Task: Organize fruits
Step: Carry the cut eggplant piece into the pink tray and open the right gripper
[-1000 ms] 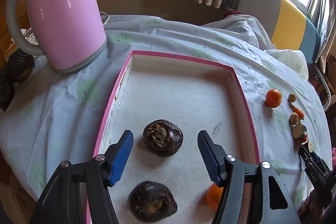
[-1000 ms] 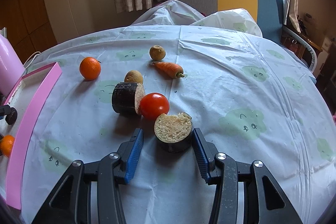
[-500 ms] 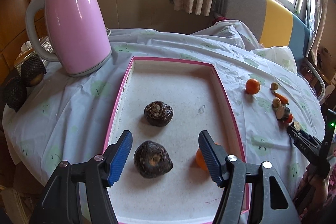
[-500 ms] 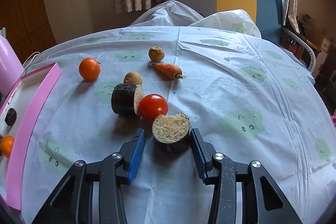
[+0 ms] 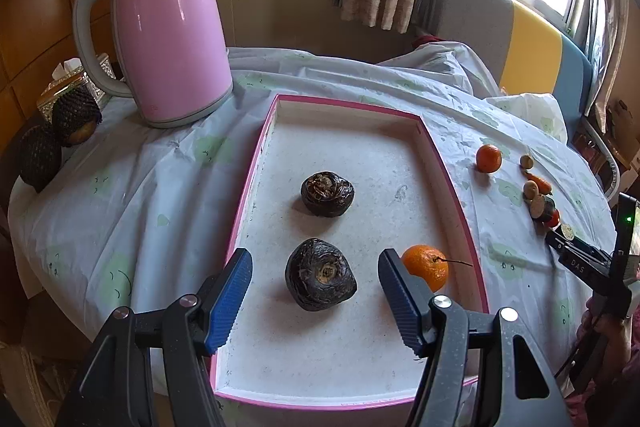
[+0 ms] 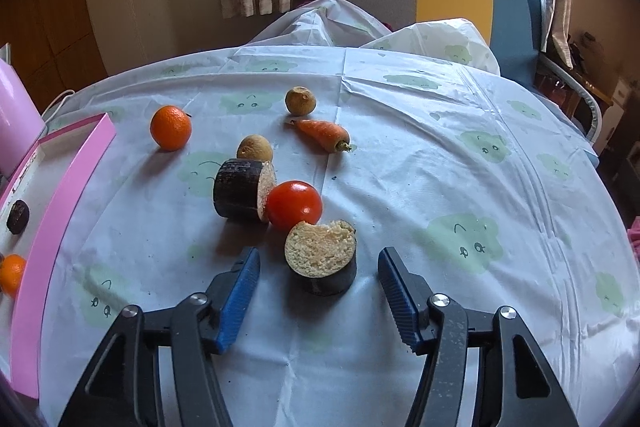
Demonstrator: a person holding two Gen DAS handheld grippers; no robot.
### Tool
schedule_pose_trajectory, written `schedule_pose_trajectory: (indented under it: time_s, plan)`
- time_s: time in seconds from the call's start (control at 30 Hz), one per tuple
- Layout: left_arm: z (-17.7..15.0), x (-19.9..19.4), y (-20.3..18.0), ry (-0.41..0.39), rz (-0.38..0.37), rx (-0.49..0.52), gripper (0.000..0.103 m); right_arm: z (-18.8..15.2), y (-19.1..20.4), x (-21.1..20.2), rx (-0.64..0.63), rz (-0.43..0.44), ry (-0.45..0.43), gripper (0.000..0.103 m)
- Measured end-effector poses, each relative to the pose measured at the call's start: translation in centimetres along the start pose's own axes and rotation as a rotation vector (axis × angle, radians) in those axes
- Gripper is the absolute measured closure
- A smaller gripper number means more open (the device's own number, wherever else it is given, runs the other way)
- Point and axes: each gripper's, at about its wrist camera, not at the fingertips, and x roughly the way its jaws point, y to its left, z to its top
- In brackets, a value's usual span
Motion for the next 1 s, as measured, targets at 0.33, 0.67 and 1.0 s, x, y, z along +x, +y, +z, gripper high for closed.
schedule_pose_trajectory:
  time_s: [0.33, 0.67, 1.0]
  plan:
    - [-0.3, 0.0, 0.4, -0.004, -0.020, -0.010, 0.037, 0.0, 1.2, -0.7, -0.047, 0.004, -0.003, 0.069]
    - [-0.4, 0.1, 1.1, 0.000, -0.016, -0.032, 0.037, 0.3, 6.0, -4.9, -0.087, 0.202, -0.043, 0.069]
    - [-0.4, 0.0, 2.1, -0.005, -0.012, -0.050, 0.037, 1.8, 18.4, -6.7, -0.311, 0.434, -0.048, 0.069]
